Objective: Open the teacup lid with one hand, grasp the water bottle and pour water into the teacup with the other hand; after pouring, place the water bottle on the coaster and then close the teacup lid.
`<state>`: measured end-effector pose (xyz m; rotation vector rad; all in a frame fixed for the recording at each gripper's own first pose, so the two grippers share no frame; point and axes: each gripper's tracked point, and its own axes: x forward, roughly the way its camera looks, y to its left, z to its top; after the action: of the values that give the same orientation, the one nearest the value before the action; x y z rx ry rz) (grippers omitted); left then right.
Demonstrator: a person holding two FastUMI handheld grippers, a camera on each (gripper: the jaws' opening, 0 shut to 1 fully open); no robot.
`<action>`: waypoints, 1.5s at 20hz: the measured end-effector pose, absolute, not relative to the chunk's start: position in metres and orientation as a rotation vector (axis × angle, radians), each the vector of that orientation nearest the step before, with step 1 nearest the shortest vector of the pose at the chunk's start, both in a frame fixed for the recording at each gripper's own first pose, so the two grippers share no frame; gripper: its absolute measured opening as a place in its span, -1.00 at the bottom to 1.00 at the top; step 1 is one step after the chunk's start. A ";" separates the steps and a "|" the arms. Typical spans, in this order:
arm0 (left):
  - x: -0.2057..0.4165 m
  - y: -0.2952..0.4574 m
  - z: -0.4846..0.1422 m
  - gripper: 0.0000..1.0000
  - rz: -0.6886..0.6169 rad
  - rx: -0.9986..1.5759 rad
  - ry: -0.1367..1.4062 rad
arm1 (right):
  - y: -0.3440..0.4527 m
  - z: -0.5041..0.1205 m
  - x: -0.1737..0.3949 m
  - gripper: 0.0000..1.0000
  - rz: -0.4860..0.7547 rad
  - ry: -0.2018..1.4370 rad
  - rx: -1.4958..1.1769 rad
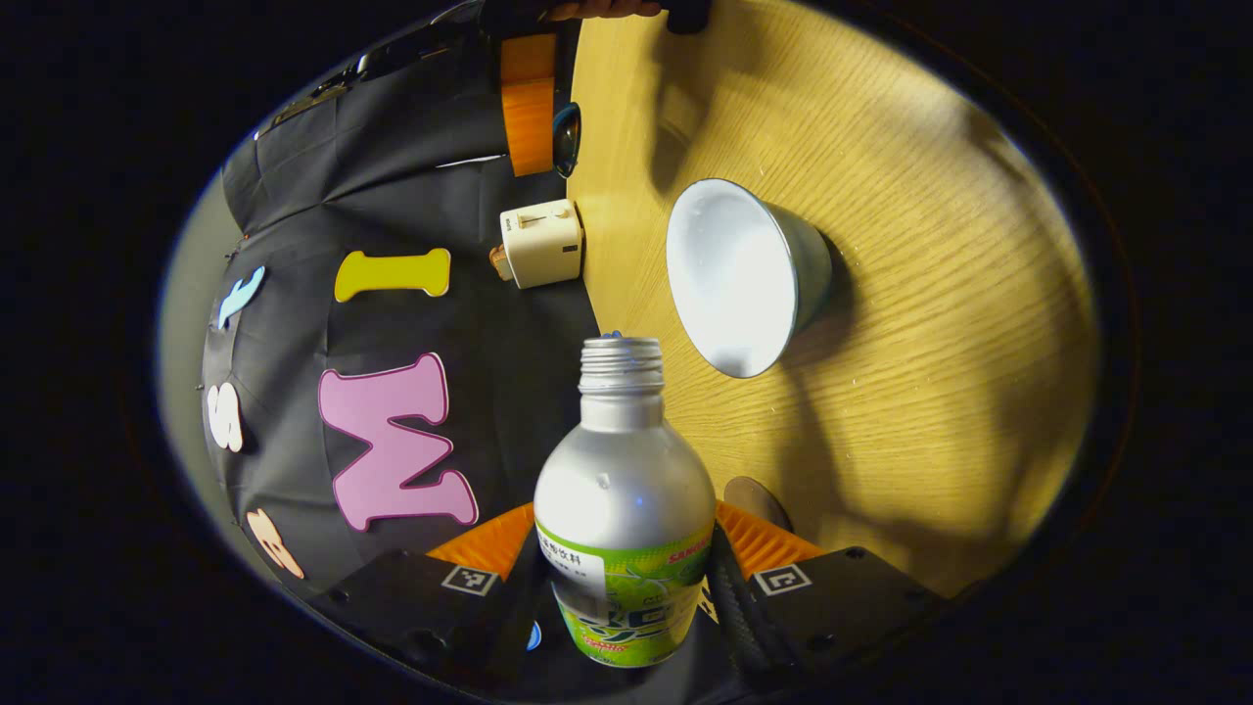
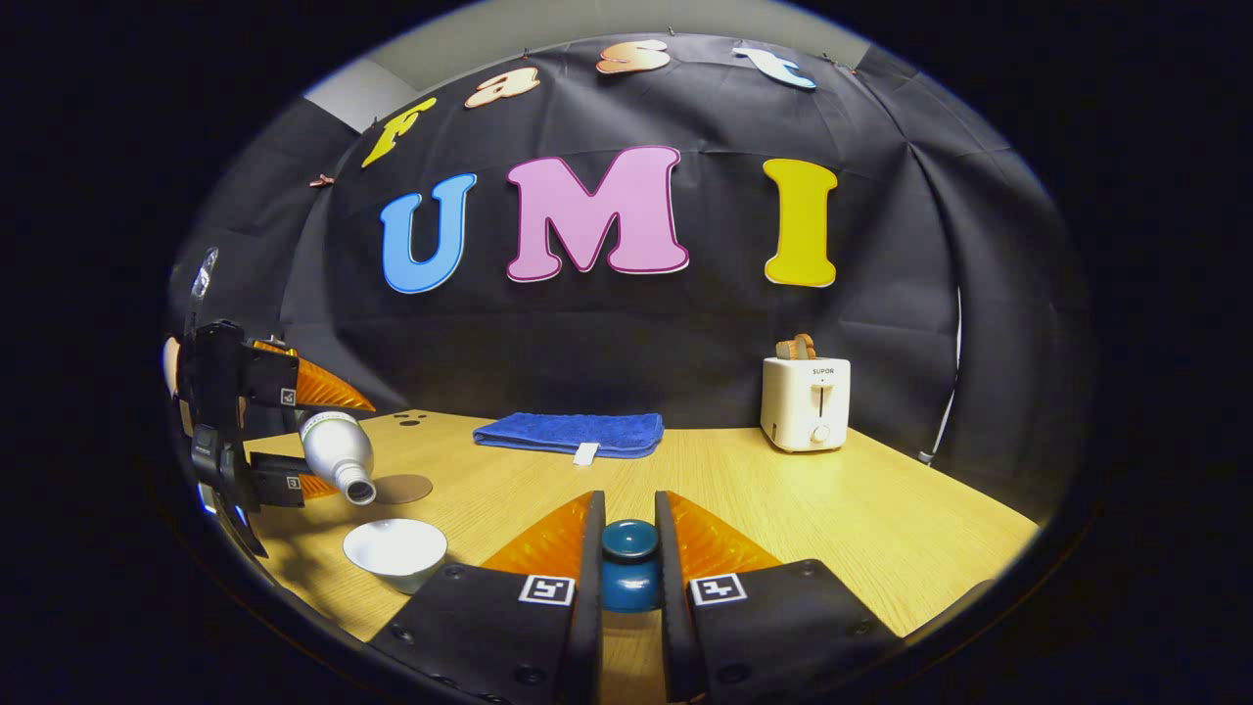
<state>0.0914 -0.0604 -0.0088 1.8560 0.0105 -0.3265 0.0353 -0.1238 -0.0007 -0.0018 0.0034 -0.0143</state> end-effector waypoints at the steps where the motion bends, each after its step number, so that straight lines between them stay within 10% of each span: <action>1: 0.091 -0.062 -0.009 0.59 -0.331 1.880 0.011 | -0.124 -0.001 0.035 -0.44 -0.014 0.003 -0.002; 30: 0.084 -0.066 -0.002 0.60 -0.310 2.144 0.017 | -0.123 -0.001 0.036 -0.44 -0.014 0.002 -0.001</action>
<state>0.0841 -0.0662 -0.0022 2.1444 0.0169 -0.3104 0.0356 -0.1232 -0.0012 -0.0013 0.0025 -0.0140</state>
